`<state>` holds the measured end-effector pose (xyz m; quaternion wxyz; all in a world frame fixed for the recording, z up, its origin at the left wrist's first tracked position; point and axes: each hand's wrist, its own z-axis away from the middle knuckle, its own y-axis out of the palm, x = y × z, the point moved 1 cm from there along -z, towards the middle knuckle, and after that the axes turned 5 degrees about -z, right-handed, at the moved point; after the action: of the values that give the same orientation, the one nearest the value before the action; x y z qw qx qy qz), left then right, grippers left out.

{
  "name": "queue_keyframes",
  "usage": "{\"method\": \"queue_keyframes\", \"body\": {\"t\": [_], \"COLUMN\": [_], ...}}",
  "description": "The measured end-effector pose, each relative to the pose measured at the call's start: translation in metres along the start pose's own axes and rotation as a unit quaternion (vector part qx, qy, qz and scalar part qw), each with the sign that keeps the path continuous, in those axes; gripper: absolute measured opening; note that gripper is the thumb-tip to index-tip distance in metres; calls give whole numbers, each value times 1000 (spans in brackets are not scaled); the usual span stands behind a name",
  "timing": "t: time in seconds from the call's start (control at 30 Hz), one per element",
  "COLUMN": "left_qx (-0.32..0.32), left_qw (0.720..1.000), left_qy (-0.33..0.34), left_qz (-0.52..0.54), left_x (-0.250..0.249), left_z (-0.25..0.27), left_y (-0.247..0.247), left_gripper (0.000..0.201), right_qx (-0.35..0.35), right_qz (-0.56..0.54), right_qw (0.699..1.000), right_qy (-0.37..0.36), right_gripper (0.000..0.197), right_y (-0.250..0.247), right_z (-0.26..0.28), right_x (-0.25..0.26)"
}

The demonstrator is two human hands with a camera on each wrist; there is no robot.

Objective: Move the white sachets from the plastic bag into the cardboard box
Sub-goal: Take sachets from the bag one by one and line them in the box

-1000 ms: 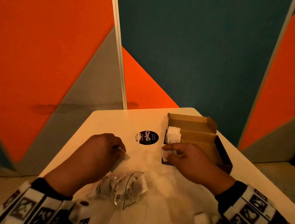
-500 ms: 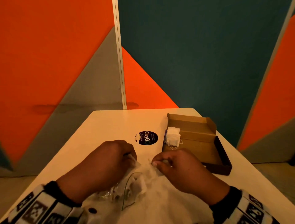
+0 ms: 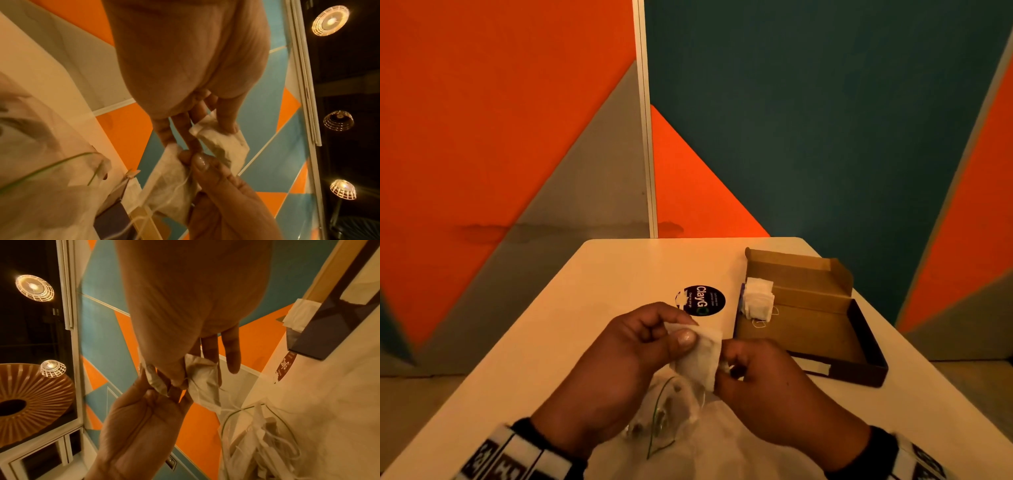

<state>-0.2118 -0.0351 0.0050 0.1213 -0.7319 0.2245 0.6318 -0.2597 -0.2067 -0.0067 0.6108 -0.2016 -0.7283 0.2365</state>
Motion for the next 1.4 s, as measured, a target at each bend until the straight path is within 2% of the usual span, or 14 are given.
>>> {"method": "queue_keyframes", "body": {"t": [0.07,0.17,0.27,0.33,0.47,0.57,0.67,0.83,0.9,1.07,1.2,1.4], "left_qx": [-40,-84,-105,-109,-138,-138,-140,-150,-146,-165,-119,-101], "left_qw": [999,996,994,994,989,989,988,982,983,975,982,985], "left_qy": [8,7,-8,-15,-6,6,15,12,19,48,38,51], "left_qz": [10,15,7,-14,-51,-51,-69,-112,-113,-144,-141,-129], "left_x": [1,-2,3,8,16,18,21,28,26,25,24,10], "left_z": [-3,-4,-2,0,-3,-4,-4,-5,-5,-6,-8,-17], "left_y": [0,0,4,11,20,23,24,21,22,19,13,1], "left_gripper": [12,15,21,18,14,13,12,15,21,33,30,25], "right_qx": [-8,-47,-104,-120,-115,-115,-86,-69,-70,-58,-71,-96], "right_qz": [-20,-80,-172,-213,-271,-274,-306,-385,-385,-318,-310,-311], "right_qw": [1000,996,979,969,956,955,948,920,919,946,948,943], "right_qy": [-1,3,18,20,15,20,18,38,38,24,31,69], "right_gripper": [19,31,42,46,54,57,54,56,53,58,57,30], "right_y": [-1,-4,-3,1,7,9,8,9,8,9,11,11], "right_z": [0,0,-1,-1,-2,-3,0,2,2,3,3,0], "right_x": [-2,-6,-13,-11,-10,-12,-11,-14,-13,-9,-9,-11]}}
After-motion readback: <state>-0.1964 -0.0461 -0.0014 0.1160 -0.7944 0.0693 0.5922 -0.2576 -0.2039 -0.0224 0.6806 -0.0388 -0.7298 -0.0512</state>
